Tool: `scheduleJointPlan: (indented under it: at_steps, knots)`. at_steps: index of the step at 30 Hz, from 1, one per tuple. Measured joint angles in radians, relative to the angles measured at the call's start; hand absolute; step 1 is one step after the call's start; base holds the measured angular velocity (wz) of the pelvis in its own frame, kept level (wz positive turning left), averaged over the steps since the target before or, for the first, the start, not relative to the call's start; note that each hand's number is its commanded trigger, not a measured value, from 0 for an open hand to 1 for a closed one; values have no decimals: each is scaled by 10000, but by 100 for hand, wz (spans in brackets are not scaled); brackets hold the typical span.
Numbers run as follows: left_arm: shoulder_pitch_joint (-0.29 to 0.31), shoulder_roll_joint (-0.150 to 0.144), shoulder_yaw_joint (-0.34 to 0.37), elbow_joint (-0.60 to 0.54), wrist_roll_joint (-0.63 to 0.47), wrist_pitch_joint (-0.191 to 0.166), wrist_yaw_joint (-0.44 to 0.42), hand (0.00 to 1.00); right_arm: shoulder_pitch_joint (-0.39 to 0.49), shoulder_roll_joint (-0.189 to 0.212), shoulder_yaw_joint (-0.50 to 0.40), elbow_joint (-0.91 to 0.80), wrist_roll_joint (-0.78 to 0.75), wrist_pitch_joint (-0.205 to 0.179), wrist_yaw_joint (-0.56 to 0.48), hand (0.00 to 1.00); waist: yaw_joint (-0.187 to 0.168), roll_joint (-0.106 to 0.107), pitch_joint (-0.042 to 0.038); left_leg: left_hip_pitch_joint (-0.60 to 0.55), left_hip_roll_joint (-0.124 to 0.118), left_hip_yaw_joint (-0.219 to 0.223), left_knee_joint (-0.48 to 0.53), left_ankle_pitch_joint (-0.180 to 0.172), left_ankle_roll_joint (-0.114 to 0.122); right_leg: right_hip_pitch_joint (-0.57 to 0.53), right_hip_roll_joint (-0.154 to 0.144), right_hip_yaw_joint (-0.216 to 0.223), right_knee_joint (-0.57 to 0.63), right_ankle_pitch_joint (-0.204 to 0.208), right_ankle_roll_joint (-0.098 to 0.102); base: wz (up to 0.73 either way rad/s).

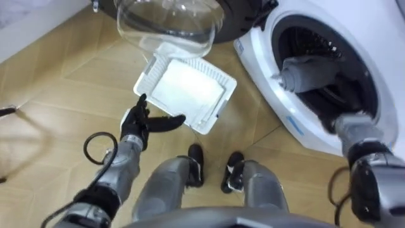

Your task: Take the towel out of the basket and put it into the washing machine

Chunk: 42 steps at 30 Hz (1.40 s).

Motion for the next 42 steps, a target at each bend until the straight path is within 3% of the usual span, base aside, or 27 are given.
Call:
scheduleJointPlan:
  at_steps: [4,7,11,16,17,22,25,26,32,37,42]
  knots:
    - [546,244,25,568,1072,-29,14,0,1305,111,902,638,-3190,-141,786,0,-11,164,-158,837,5,-36,-536,19,-32,1007,199,11,-957,187,98,-5]
    - [869,351,513,1054,1828,-60,55,0,2230,140,1325,717,-5517,-164,1019,0,13,158,-197,1417,-4,-32,-837,33,-54,1558,268,125,-1346,271,133,-18]
    - [1630,379,1168,1339,2423,-67,104,0,3143,331,1922,775,-8227,-133,1489,0,-40,104,-344,2395,1,-29,-1508,103,-169,2477,463,393,-2146,498,137,-24]
    - [2043,427,1587,1806,2536,-95,219,0,3581,415,2116,957,-9102,-1,1915,0,-25,30,-385,3438,4,-2,-2022,139,-237,3439,569,511,-2602,575,144,-6]
    - [2210,481,1728,1933,2650,-95,286,0,3716,438,2101,975,-9422,38,1963,0,-40,-3,-424,3675,3,-1,-2145,139,-264,3692,595,504,-2716,582,145,-4]
    - [2460,549,2122,2620,2978,-20,586,0,3889,663,2091,1082,-9878,148,1963,0,-44,-70,-416,4126,24,-38,-2370,124,-345,4064,730,554,-2741,609,133,0]
    - [2568,541,2443,3163,3404,300,743,0,4141,783,1996,1197,-10073,171,1955,0,-41,-32,-376,4417,18,-35,-2417,118,-351,4267,740,566,-2793,615,141,0]
    - [2710,533,2656,3275,3881,477,781,0,4201,773,1822,1415,-10274,275,1950,0,-50,-34,-422,4496,8,-32,-2445,114,-353,4350,744,574,-2863,621,146,-3]
    - [3235,331,3647,3279,4950,1475,683,0,4835,754,882,1846,-11548,1196,1903,0,-118,18,-382,5151,2,-68,-2666,110,-361,4961,746,544,-2879,610,175,1]
    - [3222,147,3942,3281,5379,1839,508,0,5036,768,567,1811,-12126,1665,2073,0,-110,-8,-379,5396,8,-32,-2725,66,-402,5160,773,691,-2851,584,180,-6]
    - [3169,-26,4331,3268,5572,1951,414,0,4992,795,-60,1761,-12490,1809,2112,0,-105,22,-381,5491,11,40,-2706,62,-408,5184,800,850,-2856,576,166,-6]
